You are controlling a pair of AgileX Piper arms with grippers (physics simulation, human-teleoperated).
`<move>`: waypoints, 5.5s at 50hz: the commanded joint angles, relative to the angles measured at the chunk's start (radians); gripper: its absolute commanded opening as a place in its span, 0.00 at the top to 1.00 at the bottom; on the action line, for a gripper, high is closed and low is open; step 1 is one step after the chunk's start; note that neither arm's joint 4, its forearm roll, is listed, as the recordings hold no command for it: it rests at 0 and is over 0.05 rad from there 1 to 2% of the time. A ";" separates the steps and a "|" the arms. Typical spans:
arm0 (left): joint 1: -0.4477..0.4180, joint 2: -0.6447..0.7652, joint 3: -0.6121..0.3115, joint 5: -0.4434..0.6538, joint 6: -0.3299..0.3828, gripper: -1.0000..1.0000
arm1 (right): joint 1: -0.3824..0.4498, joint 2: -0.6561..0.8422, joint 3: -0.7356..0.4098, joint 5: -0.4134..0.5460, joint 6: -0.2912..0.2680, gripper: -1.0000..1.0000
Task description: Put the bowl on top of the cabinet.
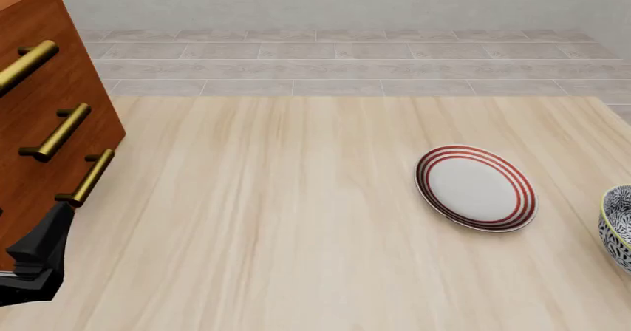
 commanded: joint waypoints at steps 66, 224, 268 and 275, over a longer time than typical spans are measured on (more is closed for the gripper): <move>0.006 0.012 0.000 -0.022 -0.003 0.00 | -0.030 0.252 0.011 -0.202 -0.048 1.00; -0.019 -0.032 0.000 0.003 -0.010 0.00 | 0.776 -0.312 -0.344 0.352 0.163 1.00; -0.021 -0.052 0.000 0.014 -0.015 0.00 | 1.060 -0.181 -0.426 0.281 0.158 1.00; -0.024 -0.042 0.000 0.007 -0.016 0.00 | 1.096 -0.161 -0.435 0.266 0.167 1.00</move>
